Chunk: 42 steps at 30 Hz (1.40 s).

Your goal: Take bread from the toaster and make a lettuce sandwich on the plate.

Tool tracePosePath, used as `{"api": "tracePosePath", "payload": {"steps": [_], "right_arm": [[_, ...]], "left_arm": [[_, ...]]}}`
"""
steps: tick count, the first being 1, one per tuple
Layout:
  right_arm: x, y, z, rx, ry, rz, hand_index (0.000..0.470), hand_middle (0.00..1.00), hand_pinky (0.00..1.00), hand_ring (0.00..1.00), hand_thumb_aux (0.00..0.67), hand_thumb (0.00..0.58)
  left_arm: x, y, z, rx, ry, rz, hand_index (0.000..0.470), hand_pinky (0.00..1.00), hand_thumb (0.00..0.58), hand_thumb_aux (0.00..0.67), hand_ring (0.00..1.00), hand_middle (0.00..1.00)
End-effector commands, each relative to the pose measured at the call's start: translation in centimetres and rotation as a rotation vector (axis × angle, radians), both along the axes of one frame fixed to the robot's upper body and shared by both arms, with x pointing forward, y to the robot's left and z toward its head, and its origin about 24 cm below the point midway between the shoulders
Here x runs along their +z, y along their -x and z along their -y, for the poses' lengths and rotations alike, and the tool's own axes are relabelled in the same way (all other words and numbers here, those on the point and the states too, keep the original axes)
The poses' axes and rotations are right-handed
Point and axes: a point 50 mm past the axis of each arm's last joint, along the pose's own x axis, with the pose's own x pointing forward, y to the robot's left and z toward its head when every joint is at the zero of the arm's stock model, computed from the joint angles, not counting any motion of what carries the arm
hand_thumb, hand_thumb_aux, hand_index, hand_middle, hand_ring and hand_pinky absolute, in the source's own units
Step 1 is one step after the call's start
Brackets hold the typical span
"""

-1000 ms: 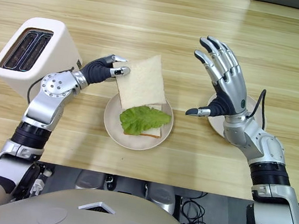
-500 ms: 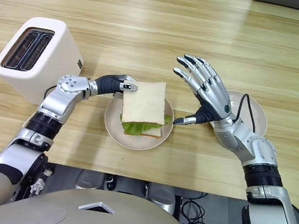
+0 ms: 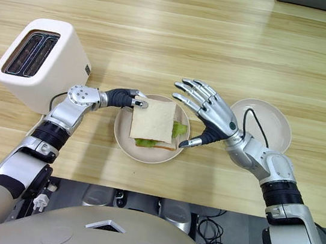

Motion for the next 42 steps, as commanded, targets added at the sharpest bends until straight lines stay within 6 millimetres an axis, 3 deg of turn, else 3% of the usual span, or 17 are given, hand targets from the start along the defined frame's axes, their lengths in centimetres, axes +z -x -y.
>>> {"api": "tracePosePath", "payload": {"steps": [1,13,21,27,28,29,30,31,32,37,39,40,42], "right_arm": [[-0.6,0.0,-0.5,0.029,0.06,-0.041,0.0,0.0,0.0,0.0,0.0,0.0],[-3.6,0.0,-2.0,0.048,0.327,-0.22,0.0,0.0,0.0,0.0,0.0,0.0],[-5.1,-0.7,-3.3,0.026,0.406,-0.306,0.0,0.0,0.0,0.0,0.0,0.0],[-6.4,0.1,-3.2,0.05,0.48,-0.403,0.0,0.0,0.0,0.0,0.0,0.0],[-6.6,0.3,-3.2,0.055,0.488,-0.42,0.0,0.0,0.0,0.0,0.0,0.0],[-6.7,0.5,-3.2,0.057,0.496,-0.432,0.0,0.0,0.0,0.0,0.0,0.0],[-6.8,0.6,-3.1,0.059,0.506,-0.443,0.0,0.0,0.0,0.0,0.0,0.0],[-6.9,0.7,-3.1,0.062,0.513,-0.451,0.0,0.0,0.0,0.0,0.0,0.0],[-6.9,0.7,-3.1,0.062,0.518,-0.455,0.0,0.0,0.0,0.0,0.0,0.0],[-7.1,0.9,-3.0,0.063,0.538,-0.466,0.0,0.0,0.0,0.0,0.0,0.0],[-7.1,0.9,-2.9,0.061,0.541,-0.466,0.0,0.0,0.0,0.0,0.0,0.0],[-7.1,0.9,-2.9,0.058,0.542,-0.467,0.0,0.0,0.0,0.0,0.0,0.0],[-7.1,0.9,-2.8,0.052,0.542,-0.469,0.0,0.0,0.0,0.0,0.0,0.0]], "left_arm": [[-0.2,-0.2,0.4,0.002,-0.027,0.012,0.46,1.0,0.58,0.67,1.0,1.0],[-1.5,0.0,0.8,0.004,-0.071,0.013,0.46,1.0,0.58,0.67,1.0,1.0],[-1.7,0.2,1.0,-0.028,-0.094,0.019,0.46,1.0,0.58,0.67,1.0,1.0],[-1.6,0.2,1.1,-0.042,-0.117,0.04,0.46,1.0,0.58,0.67,1.0,1.0],[-1.5,0.1,1.0,-0.035,-0.118,0.05,0.422,1.0,0.576,0.615,1.0,1.0],[-1.3,-0.1,1.0,-0.027,-0.12,0.063,0.292,1.0,0.503,0.426,1.0,1.0],[-1.1,-0.2,0.9,-0.019,-0.125,0.081,0.188,1.0,0.377,0.273,1.0,1.0],[-0.8,-0.5,0.9,-0.009,-0.128,0.103,0.188,1.0,0.377,0.273,1.0,1.0],[-0.5,-0.7,0.9,0.0,-0.129,0.124,0.0,1.0,0.0,0.0,1.0,1.0],[1.5,-2.0,0.7,0.079,-0.133,0.262,0.0,0.97,0.0,0.0,0.97,0.97],[3.0,-2.9,0.3,0.135,-0.167,0.384,0.0,0.18,0.0,0.0,0.18,0.18],[4.0,-3.4,0.0,0.177,-0.182,0.461,0.0,0.0,0.0,0.0,0.0,0.0],[6.2,-4.3,-0.7,0.25,-0.283,0.657,0.0,0.0,0.0,0.0,0.0,0.0]]}}
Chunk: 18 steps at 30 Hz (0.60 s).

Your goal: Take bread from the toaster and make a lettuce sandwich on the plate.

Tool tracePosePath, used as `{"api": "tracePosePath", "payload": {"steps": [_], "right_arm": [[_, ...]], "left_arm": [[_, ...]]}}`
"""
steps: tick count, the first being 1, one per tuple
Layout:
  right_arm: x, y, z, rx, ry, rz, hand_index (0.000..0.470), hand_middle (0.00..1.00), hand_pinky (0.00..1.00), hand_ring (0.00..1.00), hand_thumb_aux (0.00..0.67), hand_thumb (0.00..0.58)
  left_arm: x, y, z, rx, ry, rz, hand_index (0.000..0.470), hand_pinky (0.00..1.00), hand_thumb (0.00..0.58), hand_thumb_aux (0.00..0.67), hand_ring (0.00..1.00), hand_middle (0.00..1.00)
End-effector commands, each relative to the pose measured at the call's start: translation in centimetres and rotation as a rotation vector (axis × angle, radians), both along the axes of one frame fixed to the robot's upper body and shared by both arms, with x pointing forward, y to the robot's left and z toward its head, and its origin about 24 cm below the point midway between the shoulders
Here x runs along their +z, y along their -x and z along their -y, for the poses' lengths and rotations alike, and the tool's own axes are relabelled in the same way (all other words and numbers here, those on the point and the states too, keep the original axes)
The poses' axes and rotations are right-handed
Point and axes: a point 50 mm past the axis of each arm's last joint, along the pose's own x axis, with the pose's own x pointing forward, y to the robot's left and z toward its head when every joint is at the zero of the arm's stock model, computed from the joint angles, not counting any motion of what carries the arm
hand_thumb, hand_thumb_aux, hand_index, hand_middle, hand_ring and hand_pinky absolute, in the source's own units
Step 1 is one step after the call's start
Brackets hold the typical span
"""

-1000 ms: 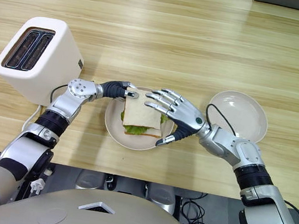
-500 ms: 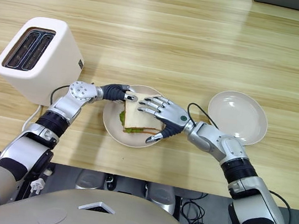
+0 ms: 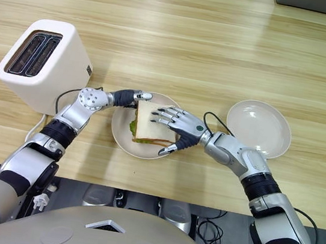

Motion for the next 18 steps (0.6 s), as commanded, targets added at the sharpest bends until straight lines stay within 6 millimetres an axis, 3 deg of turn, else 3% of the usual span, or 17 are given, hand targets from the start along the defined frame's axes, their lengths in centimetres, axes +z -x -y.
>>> {"api": "tracePosePath", "payload": {"steps": [1,4,7,13,18], "right_arm": [[-2.3,1.5,0.6,0.019,0.105,-0.101,0.0,0.0,0.0,0.0,0.0,0.0],[-2.3,1.5,0.7,0.009,0.102,-0.104,0.0,0.0,0.0,0.0,0.0,0.0],[-2.4,1.5,0.8,-0.001,0.098,-0.105,0.0,0.0,0.0,0.0,0.0,0.0],[-1.7,0.7,0.8,-0.028,0.061,-0.061,0.0,0.0,0.0,0.0,0.0,0.0],[3.2,-0.8,0.6,-0.073,-0.255,0.062,0.0,0.0,0.0,0.0,0.0,0.0]], "left_arm": [[5.9,-2.4,-1.5,0.146,-0.194,0.457,0.0,0.0,0.0,0.0,0.0,0.0],[9.2,-3.0,-3.3,0.264,-0.548,0.839,0.0,0.0,0.0,0.0,0.0,0.0],[10.6,-2.4,-3.5,0.296,-0.701,1.012,0.0,0.0,0.0,0.0,0.0,0.0],[9.7,-1.0,-1.9,0.243,-0.656,1.027,0.0,0.0,0.0,0.0,0.0,0.0],[10.6,0.7,-1.5,0.252,-0.482,1.065,0.0,0.0,0.0,0.0,0.0,0.0]]}}
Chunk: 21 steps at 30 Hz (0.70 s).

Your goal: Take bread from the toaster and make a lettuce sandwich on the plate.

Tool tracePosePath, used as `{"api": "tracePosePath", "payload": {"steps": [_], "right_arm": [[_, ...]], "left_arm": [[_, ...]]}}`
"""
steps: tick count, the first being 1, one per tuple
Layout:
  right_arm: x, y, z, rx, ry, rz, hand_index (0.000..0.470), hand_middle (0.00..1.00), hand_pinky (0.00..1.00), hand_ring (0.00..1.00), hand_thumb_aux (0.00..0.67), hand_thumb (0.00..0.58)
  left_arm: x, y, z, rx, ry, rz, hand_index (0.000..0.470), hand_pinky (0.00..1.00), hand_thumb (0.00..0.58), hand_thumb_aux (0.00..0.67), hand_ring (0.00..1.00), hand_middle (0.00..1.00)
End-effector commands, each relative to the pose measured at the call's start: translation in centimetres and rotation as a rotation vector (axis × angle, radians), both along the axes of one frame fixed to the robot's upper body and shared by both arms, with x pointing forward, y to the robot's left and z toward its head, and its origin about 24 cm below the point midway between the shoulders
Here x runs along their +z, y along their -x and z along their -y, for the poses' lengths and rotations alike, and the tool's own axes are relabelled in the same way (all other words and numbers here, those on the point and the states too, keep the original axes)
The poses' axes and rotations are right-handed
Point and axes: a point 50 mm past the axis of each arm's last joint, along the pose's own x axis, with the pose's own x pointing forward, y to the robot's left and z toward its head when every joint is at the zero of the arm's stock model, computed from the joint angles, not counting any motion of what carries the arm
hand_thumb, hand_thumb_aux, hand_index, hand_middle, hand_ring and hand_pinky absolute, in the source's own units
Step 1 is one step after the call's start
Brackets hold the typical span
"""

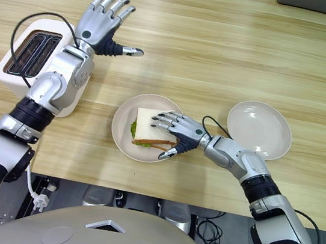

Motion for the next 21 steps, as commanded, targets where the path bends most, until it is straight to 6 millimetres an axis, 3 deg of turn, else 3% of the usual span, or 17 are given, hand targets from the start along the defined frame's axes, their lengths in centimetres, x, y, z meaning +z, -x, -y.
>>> {"api": "tracePosePath", "payload": {"steps": [1,2,3,4,5,6,7,8,13,16,21], "right_arm": [[4.0,-0.7,0.3,-0.047,-0.293,0.048,0.0,0.0,0.0,0.0,0.0,0.0],[4.9,-0.6,0.3,-0.044,-0.385,0.033,0.0,0.0,0.0,0.0,0.0,0.0],[5.9,-0.4,0.4,-0.04,-0.484,0.007,0.056,0.08,0.08,0.08,0.081,0.132],[6.7,-0.2,0.5,-0.036,-0.568,-0.031,0.247,0.53,0.53,0.53,0.36,0.456],[7.4,0.0,0.6,-0.029,-0.637,-0.077,0.247,0.53,0.53,0.53,0.36,0.456],[8.0,0.2,0.8,-0.024,-0.702,-0.127,0.409,1.0,1.0,1.0,0.596,0.573],[8.4,0.3,1.1,-0.017,-0.746,-0.174,0.46,1.0,1.0,1.0,0.67,0.58],[8.8,0.5,1.3,-0.011,-0.785,-0.219,0.46,1.0,1.0,1.0,0.67,0.58],[9.5,1.2,2.5,0.023,-0.901,-0.466,0.46,1.0,1.0,1.0,0.67,0.58],[7.9,2.0,3.2,0.03,-0.903,-0.698,0.46,1.0,1.0,1.0,0.67,0.58],[5.7,5.0,2.9,0.095,-0.825,-1.013,0.46,1.0,1.0,1.0,0.67,0.58]], "left_arm": [[1.4,1.6,0.1,-0.083,0.141,0.047,0.0,0.0,0.0,0.0,0.0,0.0],[1.6,2.1,0.1,-0.109,0.202,0.043,0.0,0.0,0.0,0.0,0.0,0.0],[2.0,2.7,0.0,-0.133,0.261,0.043,0.0,0.0,0.0,0.0,0.0,0.0],[2.3,3.3,0.0,-0.159,0.298,0.05,0.067,0.0,0.156,0.097,0.0,0.0],[2.5,3.9,-0.1,-0.183,0.357,0.035,0.067,0.0,0.156,0.097,0.0,0.0],[2.7,4.4,-0.4,-0.202,0.424,0.019,0.314,0.54,0.521,0.457,0.54,0.54],[2.9,4.9,-0.6,-0.219,0.455,0.018,0.4,0.89,0.57,0.583,0.89,0.89],[3.1,5.4,-0.8,-0.237,0.479,0.015,0.449,1.0,0.58,0.654,1.0,1.0],[1.6,8.2,-0.7,-0.375,0.504,-0.217,0.46,1.0,0.58,0.67,1.0,1.0],[-0.8,12.0,0.2,-0.616,0.468,-0.529,0.46,1.0,0.58,0.67,1.0,1.0],[-4.0,15.7,-1.1,-0.689,0.604,-0.983,0.46,1.0,0.58,0.67,1.0,1.0]]}}
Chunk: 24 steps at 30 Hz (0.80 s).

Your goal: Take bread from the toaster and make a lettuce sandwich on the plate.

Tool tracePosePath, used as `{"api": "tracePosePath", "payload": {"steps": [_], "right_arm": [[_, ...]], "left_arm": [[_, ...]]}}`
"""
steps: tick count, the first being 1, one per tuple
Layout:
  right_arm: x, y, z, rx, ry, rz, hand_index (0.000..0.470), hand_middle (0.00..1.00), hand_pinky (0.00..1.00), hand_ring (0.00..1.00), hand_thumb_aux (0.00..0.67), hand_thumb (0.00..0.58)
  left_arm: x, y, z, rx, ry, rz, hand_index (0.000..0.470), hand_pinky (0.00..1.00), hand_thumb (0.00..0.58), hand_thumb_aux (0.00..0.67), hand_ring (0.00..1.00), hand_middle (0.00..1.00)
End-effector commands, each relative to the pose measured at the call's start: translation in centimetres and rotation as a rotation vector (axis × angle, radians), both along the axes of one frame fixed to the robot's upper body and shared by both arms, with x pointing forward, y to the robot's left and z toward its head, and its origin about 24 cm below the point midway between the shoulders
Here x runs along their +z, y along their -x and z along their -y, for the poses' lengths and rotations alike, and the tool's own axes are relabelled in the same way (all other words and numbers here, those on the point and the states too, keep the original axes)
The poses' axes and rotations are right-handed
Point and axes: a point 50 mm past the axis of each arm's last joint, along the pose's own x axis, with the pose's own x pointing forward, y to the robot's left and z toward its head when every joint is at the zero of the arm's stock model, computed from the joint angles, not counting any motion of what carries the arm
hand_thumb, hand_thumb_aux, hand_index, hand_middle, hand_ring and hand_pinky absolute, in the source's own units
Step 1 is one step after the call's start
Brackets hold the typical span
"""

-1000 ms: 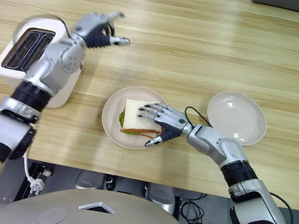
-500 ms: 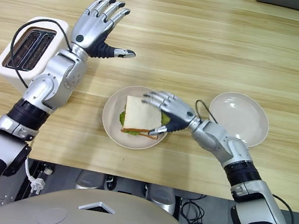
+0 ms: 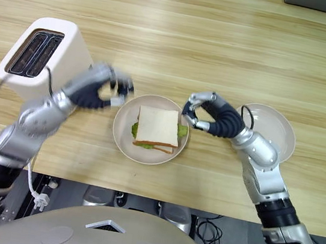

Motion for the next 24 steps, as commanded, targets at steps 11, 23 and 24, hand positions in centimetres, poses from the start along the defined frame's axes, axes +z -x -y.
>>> {"api": "tracePosePath", "payload": {"steps": [11,23,24], "right_arm": [[-7.2,5.3,-2.7,0.291,0.617,-0.083,0.46,1.0,1.0,1.0,0.67,0.58],[-9.5,2.1,-3.8,0.114,0.891,0.209,0.46,1.0,1.0,1.0,0.67,0.58],[-9.5,1.5,-3.7,0.087,0.907,0.231,0.46,1.0,1.0,1.0,0.67,0.58]], "left_arm": [[-8.4,5.1,-3.3,-0.197,-0.474,-0.552,0.46,1.0,0.58,0.67,1.0,1.0],[-10.0,-2.7,-2.3,0.054,-0.736,0.062,0.46,1.0,0.58,0.67,1.0,1.0],[-10.0,-3.2,-2.0,0.067,-0.72,0.093,0.46,1.0,0.58,0.67,1.0,1.0]]}}
